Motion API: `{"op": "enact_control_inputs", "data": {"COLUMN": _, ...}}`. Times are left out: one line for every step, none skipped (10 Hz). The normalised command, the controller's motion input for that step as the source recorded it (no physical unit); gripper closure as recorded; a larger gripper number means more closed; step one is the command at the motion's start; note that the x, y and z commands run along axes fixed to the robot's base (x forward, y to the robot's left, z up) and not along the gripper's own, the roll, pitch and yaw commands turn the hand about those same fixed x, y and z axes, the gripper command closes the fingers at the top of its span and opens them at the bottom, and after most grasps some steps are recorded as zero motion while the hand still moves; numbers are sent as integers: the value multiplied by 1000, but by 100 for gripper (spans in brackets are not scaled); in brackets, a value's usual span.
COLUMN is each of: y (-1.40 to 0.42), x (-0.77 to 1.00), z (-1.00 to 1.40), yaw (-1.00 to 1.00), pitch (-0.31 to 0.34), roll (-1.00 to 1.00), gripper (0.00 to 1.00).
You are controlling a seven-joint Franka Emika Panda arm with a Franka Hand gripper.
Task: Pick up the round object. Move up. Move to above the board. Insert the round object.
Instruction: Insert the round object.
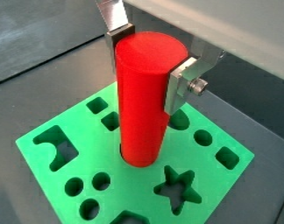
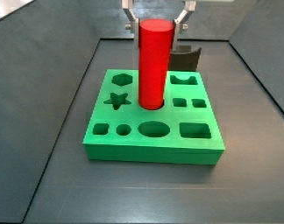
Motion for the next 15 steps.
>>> {"op": "enact_control_inputs", "data": {"y": -146, "x": 3, "z": -397, "yaw": 0, "pitch": -10, "roll": 3, "gripper": 100}}
{"op": "enact_control_inputs", "data": {"y": -126, "x": 14, "z": -380, "yaw": 0, "pitch": 0, "roll": 4, "gripper": 100}}
{"op": "enact_control_inputs", "data": {"y": -86, "x": 34, "z": -334, "yaw": 0, "pitch": 0, "roll": 0, "gripper": 100}}
{"op": "enact_control_inputs", "data": {"y": -11, "x": 0, "z": -303, "yaw": 0, "pitch": 0, "roll": 0, "gripper": 100}}
{"op": "enact_control_inputs", "data": {"y": 0, "x": 0, "z": -317, "yaw": 0, "pitch": 0, "roll": 0, "gripper": 100}}
{"op": "enact_control_inputs", "data": {"y": 0, "x": 0, "z": -317, "yaw": 0, "pitch": 0, "roll": 0, "gripper": 100}}
{"op": "enact_control_inputs", "data": {"y": 0, "x": 0, "z": -311, "yaw": 0, "pitch": 0, "roll": 0, "gripper": 100}}
{"op": "enact_control_inputs", "data": {"y": 9, "x": 17, "z": -297, "yaw": 0, "pitch": 0, "roll": 0, "gripper": 100}}
{"op": "enact_control_inputs", "data": {"y": 66, "x": 69, "z": -271, "yaw": 0, "pitch": 14, "roll": 0, "gripper": 100}}
{"op": "enact_control_inputs", "data": {"y": 131, "x": 0, "z": -271, "yaw": 0, "pitch": 0, "roll": 0, "gripper": 100}}
{"op": "enact_control_inputs", "data": {"y": 123, "x": 0, "z": -349, "yaw": -29, "pitch": 0, "roll": 0, "gripper": 100}}
{"op": "enact_control_inputs", "data": {"y": 11, "x": 0, "z": -274, "yaw": -46, "pitch": 3, "roll": -89, "gripper": 100}}
{"op": "enact_control_inputs", "data": {"y": 11, "x": 14, "z": -177, "yaw": 0, "pitch": 0, "roll": -150, "gripper": 100}}
{"op": "enact_control_inputs", "data": {"y": 6, "x": 0, "z": -46, "yaw": 0, "pitch": 0, "roll": -89, "gripper": 100}}
{"op": "enact_control_inputs", "data": {"y": 0, "x": 0, "z": 0, "yaw": 0, "pitch": 0, "roll": 0, "gripper": 100}}
